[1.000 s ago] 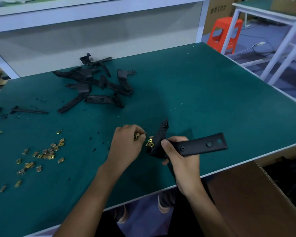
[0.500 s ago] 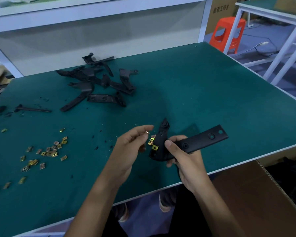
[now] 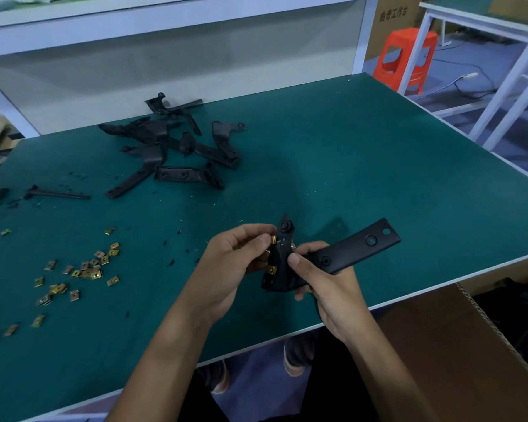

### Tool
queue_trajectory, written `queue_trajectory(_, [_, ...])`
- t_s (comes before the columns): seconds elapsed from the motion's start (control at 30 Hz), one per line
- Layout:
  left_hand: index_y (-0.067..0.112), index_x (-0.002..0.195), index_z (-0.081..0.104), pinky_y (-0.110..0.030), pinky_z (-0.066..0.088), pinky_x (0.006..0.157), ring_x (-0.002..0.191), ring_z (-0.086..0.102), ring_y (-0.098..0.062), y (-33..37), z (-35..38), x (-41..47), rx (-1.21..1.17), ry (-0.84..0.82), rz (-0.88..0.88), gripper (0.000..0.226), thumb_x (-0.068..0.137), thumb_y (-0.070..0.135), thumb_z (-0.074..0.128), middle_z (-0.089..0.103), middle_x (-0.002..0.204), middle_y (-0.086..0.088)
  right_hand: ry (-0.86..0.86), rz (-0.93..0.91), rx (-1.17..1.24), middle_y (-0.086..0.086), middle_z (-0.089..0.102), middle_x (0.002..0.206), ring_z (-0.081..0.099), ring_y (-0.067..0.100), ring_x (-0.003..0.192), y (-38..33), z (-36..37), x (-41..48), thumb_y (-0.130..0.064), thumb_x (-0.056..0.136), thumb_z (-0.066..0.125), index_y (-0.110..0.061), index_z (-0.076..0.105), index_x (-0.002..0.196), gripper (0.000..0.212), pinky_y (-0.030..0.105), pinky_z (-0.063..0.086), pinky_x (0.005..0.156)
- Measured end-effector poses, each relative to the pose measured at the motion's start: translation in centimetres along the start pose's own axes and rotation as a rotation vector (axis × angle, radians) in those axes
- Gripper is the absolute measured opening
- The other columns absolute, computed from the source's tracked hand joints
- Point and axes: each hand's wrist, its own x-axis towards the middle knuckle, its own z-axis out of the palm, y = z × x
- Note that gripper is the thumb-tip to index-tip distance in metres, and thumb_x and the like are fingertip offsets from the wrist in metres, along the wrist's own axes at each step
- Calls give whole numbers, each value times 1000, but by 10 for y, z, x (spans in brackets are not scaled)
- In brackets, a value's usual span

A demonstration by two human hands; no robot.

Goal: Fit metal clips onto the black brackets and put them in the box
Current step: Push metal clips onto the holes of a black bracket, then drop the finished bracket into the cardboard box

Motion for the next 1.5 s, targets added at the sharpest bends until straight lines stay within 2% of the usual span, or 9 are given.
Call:
queue_trajectory(0.1, [14, 105, 72, -20, 54, 69, 71, 63, -5, 0, -3, 2, 13, 23, 3, 16, 97, 6, 60, 71, 79, 4, -10, 5, 12, 4, 72, 81, 69, 17, 66, 1, -1, 1, -24, 77, 83, -25, 73, 81, 10, 26, 47, 43])
queue_trajectory(0.33, [16, 103, 71, -19, 52, 67, 70, 62, -6, 2, -3, 5, 80, 31, 24, 15, 93, 6, 66, 71, 81, 2, -19, 12, 8, 4, 72, 81, 69, 17, 67, 1, -1, 0, -32, 71, 85, -25, 73, 80, 17, 26, 46, 43])
queue_trajectory(0.57, [13, 111, 67, -16, 48, 60, 64, 58, -5, 8, -9, 4, 202, 5, 55, 22, 91, 5, 70, 67, 70, 5, -51, 14, -36, 3, 72, 79, 69, 18, 67, -1, -1, 1, -18, 81, 78, -26, 73, 77, 11, 27, 47, 42])
queue_trajectory(0.73, [9, 112, 65, -21, 53, 62, 66, 60, -7, 5, -4, 3, -40, -32, -38, 18, 97, 3, 59, 67, 77, 1, -42, 25, 29, -1, 71, 81, 69, 16, 68, -4, 0, 1, -27, 74, 83, -27, 72, 76, 11, 26, 47, 44])
queue_trajectory(0.8, [9, 113, 64, -21, 54, 63, 67, 60, -7, 3, -3, 2, -58, -33, -43, 18, 97, 4, 58, 67, 78, 2, -44, 23, 30, -1, 72, 81, 69, 16, 67, -3, -2, 0, -28, 74, 83, -27, 72, 77, 11, 26, 48, 44])
queue_trajectory(0.97, [8, 113, 64, -21, 53, 64, 65, 58, -7, 6, -5, 1, 25, -20, -20, 18, 96, 3, 61, 62, 74, -1, -52, 12, 12, 0, 72, 82, 69, 16, 67, 0, -1, 2, -17, 82, 77, -27, 72, 78, 11, 26, 48, 44])
queue_trajectory(1.13, [9, 109, 65, -20, 52, 63, 64, 57, -7, 5, -5, 0, 44, -4, -12, 17, 94, 1, 62, 64, 75, 0, -66, 25, -18, 4, 73, 83, 70, 19, 69, 2, -4, 3, -26, 78, 83, -26, 72, 80, 11, 27, 48, 44])
queue_trajectory(1.27, [11, 107, 67, -16, 45, 57, 59, 54, -8, 11, -13, 2, 182, -20, -10, 19, 90, 3, 68, 63, 70, 3, -103, 36, -80, 1, 70, 78, 69, 19, 70, 4, -5, 5, -34, 73, 85, -26, 72, 79, 17, 27, 49, 44])
queue_trajectory(1.5, [17, 104, 72, -11, 40, 53, 59, 55, -2, 20, -6, 2, 315, -73, 24, 17, 91, 6, 69, 66, 68, 9, -86, 34, -88, 1, 70, 79, 67, 19, 70, -3, -3, 4, -31, 74, 84, -24, 72, 78, 15, 27, 49, 43])
